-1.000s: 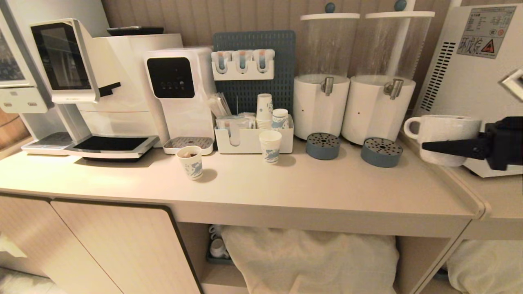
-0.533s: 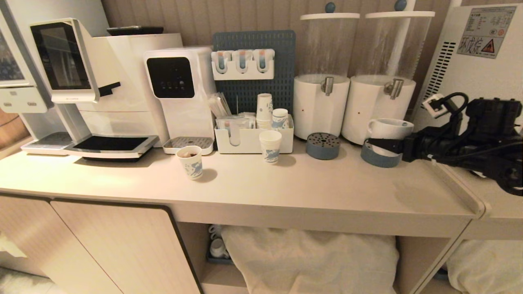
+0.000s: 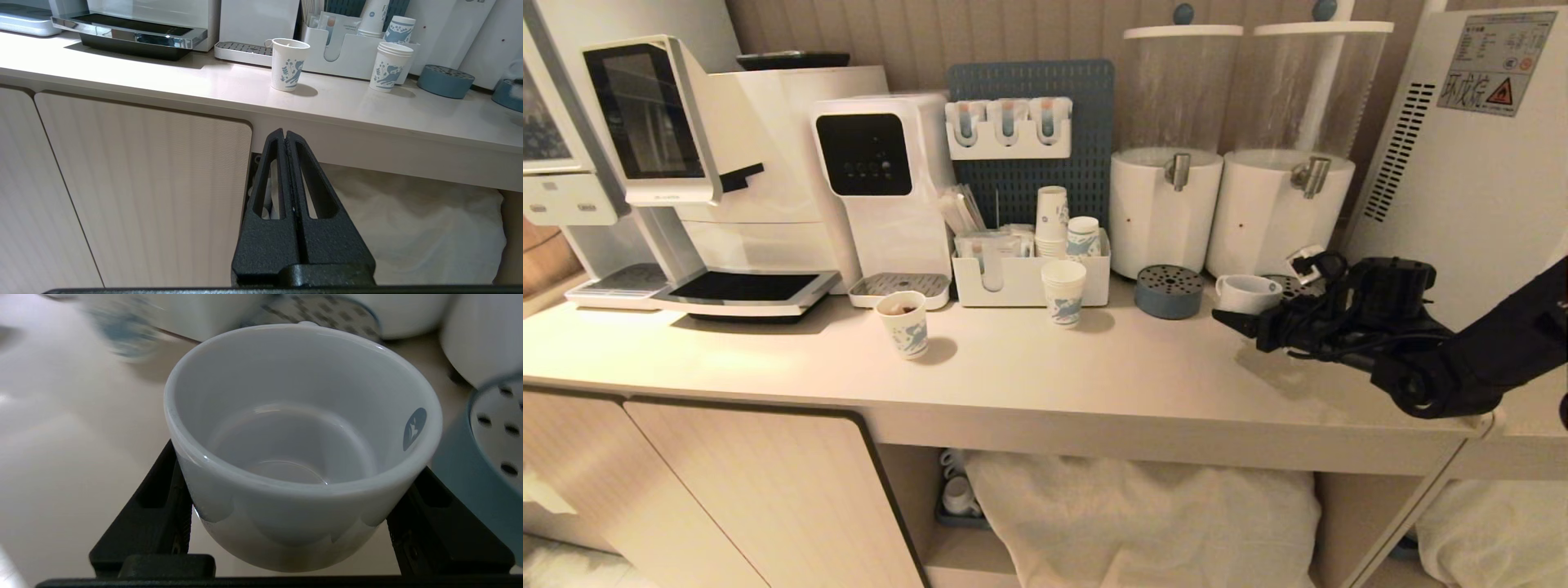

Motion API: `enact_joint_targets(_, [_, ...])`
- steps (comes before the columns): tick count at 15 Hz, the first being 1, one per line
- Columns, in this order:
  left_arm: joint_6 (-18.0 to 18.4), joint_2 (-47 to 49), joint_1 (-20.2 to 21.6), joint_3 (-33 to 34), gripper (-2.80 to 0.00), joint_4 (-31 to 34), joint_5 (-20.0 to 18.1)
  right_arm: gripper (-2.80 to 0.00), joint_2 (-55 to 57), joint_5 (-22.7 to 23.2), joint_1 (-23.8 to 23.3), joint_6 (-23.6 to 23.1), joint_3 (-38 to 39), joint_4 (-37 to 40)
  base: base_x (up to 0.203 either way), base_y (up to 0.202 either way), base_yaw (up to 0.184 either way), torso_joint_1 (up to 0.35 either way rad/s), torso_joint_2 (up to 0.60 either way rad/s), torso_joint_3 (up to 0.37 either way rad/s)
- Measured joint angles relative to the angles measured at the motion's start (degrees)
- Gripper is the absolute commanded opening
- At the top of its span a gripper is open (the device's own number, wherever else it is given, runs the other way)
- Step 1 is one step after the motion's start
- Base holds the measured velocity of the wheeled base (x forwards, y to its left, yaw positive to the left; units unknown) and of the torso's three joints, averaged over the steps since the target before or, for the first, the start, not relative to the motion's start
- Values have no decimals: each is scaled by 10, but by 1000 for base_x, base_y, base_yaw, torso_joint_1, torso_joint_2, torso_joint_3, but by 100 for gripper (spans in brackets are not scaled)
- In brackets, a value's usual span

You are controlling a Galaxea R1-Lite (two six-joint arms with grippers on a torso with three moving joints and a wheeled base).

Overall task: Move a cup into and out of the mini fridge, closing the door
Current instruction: Place the ceramic cup on the table

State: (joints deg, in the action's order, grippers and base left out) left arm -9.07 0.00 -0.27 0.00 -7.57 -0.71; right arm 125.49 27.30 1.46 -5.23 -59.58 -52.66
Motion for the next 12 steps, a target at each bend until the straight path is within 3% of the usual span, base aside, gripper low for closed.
enact_joint_targets(2, [0,0,0,0,-280,0,0,-280,30,-31,5,-1,-12,-11,0,0,0,0,0,0])
enact_joint_targets(12, [0,0,0,0,-280,0,0,-280,103,-91,19,-43,-13,-27,0,0,0,0,0,0])
